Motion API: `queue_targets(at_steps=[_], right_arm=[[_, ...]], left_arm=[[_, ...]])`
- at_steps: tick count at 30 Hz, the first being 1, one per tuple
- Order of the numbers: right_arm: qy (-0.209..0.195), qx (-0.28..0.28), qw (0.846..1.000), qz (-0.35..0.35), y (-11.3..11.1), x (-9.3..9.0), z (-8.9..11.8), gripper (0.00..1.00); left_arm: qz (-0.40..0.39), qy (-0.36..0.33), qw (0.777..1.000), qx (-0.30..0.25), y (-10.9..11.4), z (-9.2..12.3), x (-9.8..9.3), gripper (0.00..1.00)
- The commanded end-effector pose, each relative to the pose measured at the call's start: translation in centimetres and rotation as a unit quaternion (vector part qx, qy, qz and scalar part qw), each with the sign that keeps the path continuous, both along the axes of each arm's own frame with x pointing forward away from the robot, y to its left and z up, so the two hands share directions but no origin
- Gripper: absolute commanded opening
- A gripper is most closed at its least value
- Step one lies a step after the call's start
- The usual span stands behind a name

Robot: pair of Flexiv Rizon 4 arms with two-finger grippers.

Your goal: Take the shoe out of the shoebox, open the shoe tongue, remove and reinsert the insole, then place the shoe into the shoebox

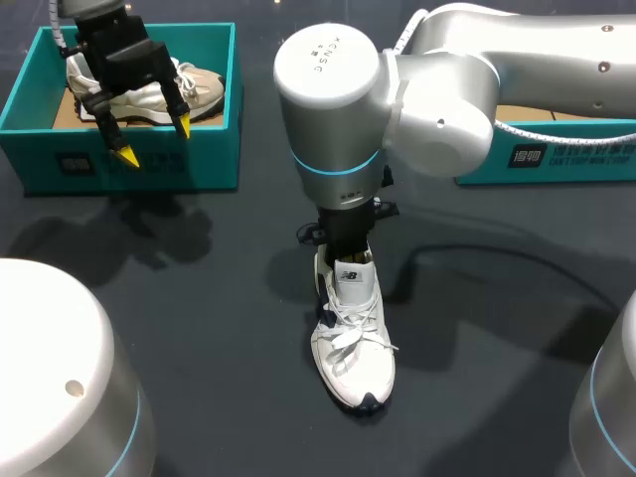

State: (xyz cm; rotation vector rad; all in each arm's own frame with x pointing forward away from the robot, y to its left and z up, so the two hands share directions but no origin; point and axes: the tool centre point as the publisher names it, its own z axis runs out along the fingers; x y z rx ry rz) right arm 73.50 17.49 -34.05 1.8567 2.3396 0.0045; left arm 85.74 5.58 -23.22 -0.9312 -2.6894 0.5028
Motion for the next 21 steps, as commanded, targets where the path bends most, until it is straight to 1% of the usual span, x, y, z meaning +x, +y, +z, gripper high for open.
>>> queue_targets(at_steps=[1, 7, 11, 15, 19, 21], right_arm=[[0.013, 0.032, 0.999, 0.002, -0.1, -0.1, -1.1, 0.0], [0.037, 0.026, 0.999, -0.01, 0.3, -0.9, -1.2, 0.01], [0.06, 0.011, 0.998, -0.024, 0.7, -1.3, -0.9, 0.16], [0.072, 0.004, 0.997, -0.028, 1.1, -1.4, -0.8, 0.32], [0.077, -0.001, 0.996, -0.034, 1.3, -1.6, -0.5, 0.4], [0.078, -0.003, 0.996, -0.034, 1.3, -1.6, -0.3, 0.46]], left_arm=[[0.0, 0.0, 1.0, 0.001, 0.0, 0.0, 0.0, 1.0], [0.0, 0.0, 1.0, 0.001, 0.0, 0.0, 0.0, 1.0], [0.0, 0.0, 1.0, 0.001, 0.0, 0.0, 0.0, 1.0], [0.0, 0.0, 1.0, 0.001, 0.0, 0.0, 0.0, 1.0], [0.0, 0.0, 1.0, 0.001, 0.0, 0.0, 0.0, 1.0], [0.0, 0.0, 1.0, 0.001, 0.0, 0.0, 0.0, 1.0]])
